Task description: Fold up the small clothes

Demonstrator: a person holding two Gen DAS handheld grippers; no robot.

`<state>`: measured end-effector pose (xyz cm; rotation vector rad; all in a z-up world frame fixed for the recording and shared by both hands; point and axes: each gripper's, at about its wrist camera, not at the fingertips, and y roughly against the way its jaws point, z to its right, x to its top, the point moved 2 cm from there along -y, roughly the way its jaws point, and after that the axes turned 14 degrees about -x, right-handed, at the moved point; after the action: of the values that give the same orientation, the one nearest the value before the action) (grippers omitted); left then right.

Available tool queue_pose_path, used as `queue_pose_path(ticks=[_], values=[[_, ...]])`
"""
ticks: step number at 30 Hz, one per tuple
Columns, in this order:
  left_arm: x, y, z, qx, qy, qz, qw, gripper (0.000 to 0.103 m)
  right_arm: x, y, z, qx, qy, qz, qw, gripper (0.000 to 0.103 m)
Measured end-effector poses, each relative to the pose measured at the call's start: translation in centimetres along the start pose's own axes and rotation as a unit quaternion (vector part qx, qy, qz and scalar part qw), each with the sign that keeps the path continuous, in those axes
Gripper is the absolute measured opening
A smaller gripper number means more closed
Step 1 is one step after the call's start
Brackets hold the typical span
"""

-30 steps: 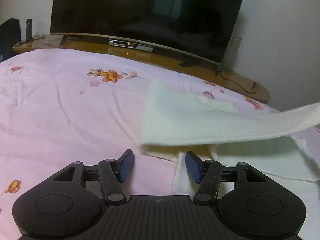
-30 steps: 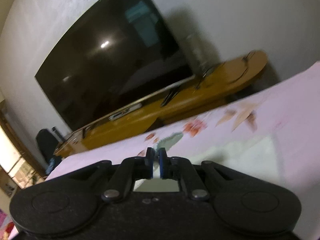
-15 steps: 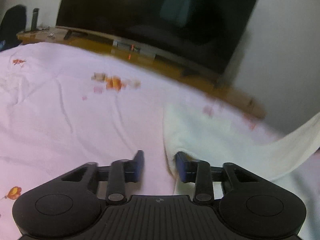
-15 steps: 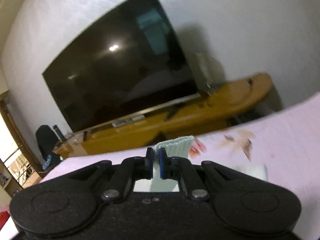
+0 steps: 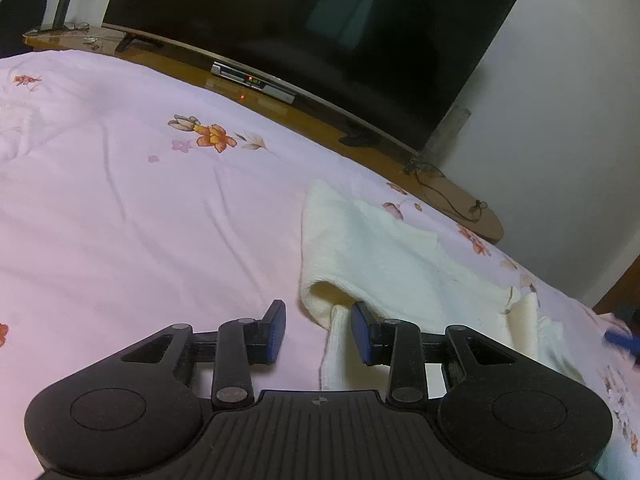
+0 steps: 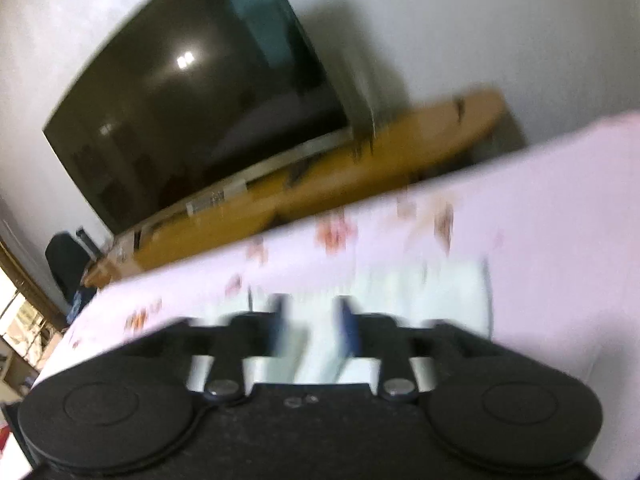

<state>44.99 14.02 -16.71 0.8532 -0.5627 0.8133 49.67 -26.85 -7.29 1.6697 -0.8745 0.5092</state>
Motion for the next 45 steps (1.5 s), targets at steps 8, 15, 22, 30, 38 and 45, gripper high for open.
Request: queue_pose_path(ticks=[8, 15, 22, 30, 38, 45], values=[[-0.3, 0.0, 0.9, -0.006, -0.028, -0.019, 0.9994, 0.036, -4.8, -3.7, 1.0, 0.011, -0.102, -0.052, 0.993, 0.039], [-0.3, 0.0, 0.6, -0.011, -0.02, -0.019, 0.9996, 0.036, -3.2, -6.7, 1.3, -0.012, -0.087, -0.047, 0.995, 0.042], [-0.3, 0.1, 0.9, -0.023, -0.026, -0.017, 0.9993, 0.036, -4.0, -8.3, -0.9, 0.014, -0.028, -0.058, 0.998, 0.009], [-1.1, -0.9, 4.2, -0.005, -0.109, -0.044, 0.9931, 0.036, 1.3, -0.5, -6.6, 0.113, -0.019, 0.026, 0.993, 0.009], [-0.3, -2.6, 6.1, 0.051, -0.124, -0.051, 0.9896, 0.036, 5.0, 4.8, -9.2, 0.127, 0.046, 0.1, 0.986, 0.009], [-0.8, -3.0, 7.6, 0.05, -0.154, -0.062, 0.9848, 0.036, 1.5, 2.9, -4.2, 0.095, -0.008, 0.044, 0.994, 0.009]])
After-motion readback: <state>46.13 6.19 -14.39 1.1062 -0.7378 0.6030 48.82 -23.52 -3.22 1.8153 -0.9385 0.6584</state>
